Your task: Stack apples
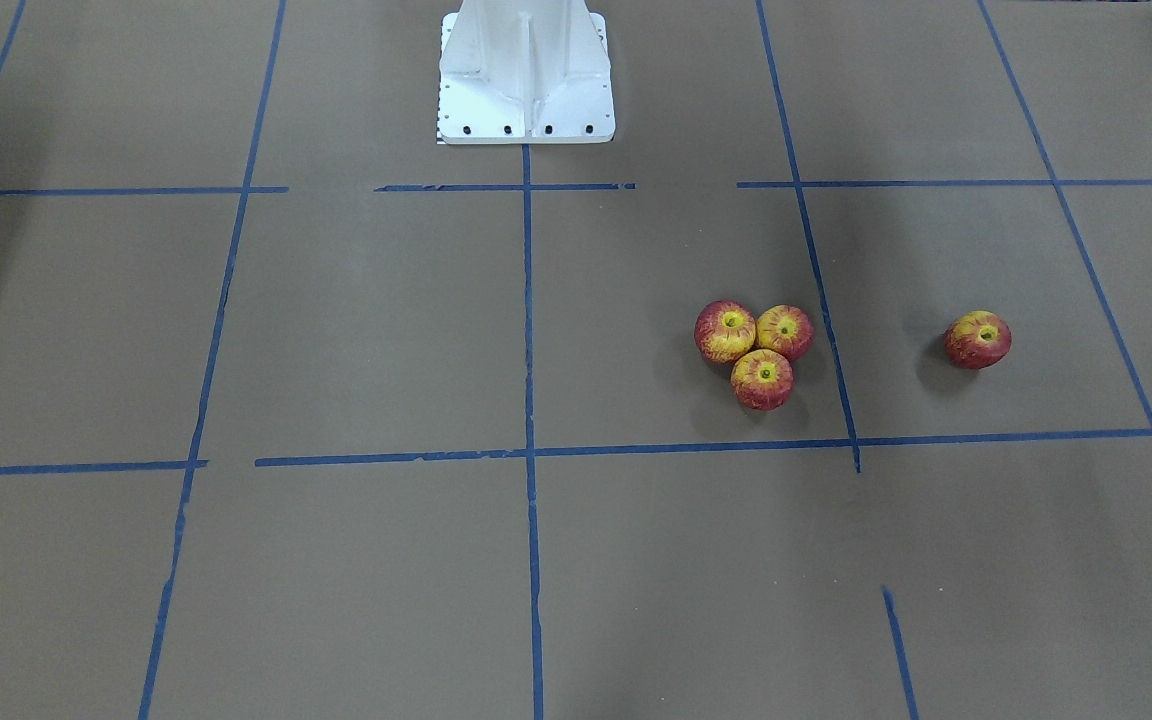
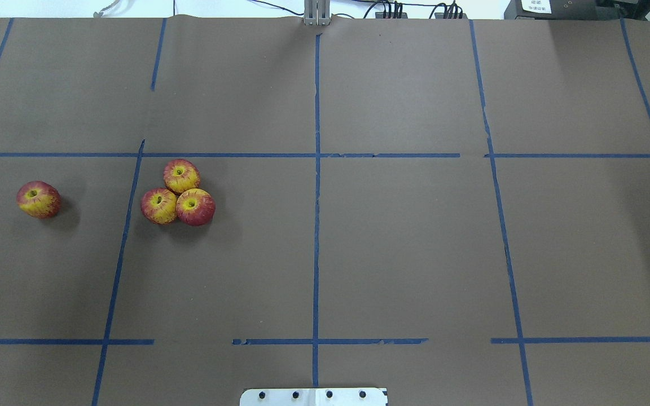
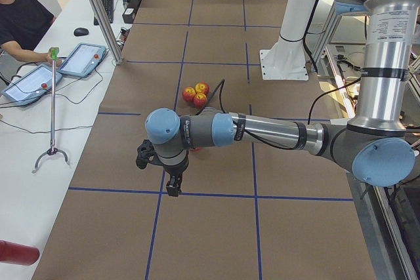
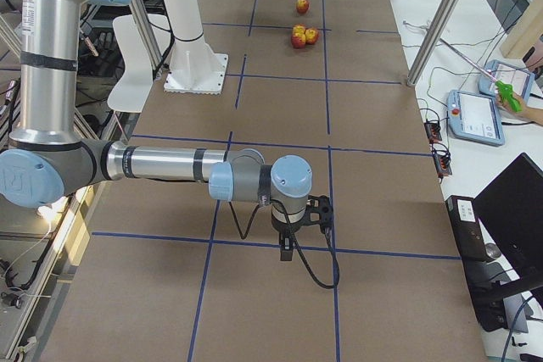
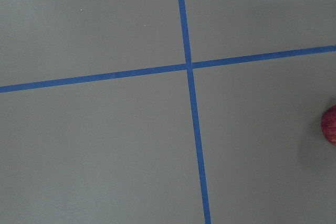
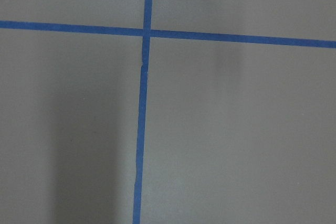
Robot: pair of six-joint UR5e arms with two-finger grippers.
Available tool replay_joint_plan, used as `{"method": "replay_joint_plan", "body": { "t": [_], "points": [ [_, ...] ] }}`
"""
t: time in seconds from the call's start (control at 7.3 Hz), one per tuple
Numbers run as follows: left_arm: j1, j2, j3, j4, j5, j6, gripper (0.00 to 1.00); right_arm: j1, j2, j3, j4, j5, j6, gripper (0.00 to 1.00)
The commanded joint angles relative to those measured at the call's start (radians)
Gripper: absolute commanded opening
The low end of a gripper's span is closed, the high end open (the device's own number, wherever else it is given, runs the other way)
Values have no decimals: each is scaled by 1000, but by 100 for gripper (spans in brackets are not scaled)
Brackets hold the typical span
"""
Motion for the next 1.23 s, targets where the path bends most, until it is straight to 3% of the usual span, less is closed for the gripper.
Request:
{"method": "replay_joint_plan", "body": {
  "t": [0.0,0.27,0.68,1.1],
  "points": [
    [-2,-12,-16,8,-1,-5,100,0,0,0,0,-1,0,100],
    [0,-10,9,-7,-3,-15,100,0,0,0,0,-1,0,100],
    [23,23,45,-249,-11,-21,100,0,0,0,-1,1,0,100],
    [365,20,2,-573,12,-491,100,0,0,1,0,1,0,100]
  ]
}}
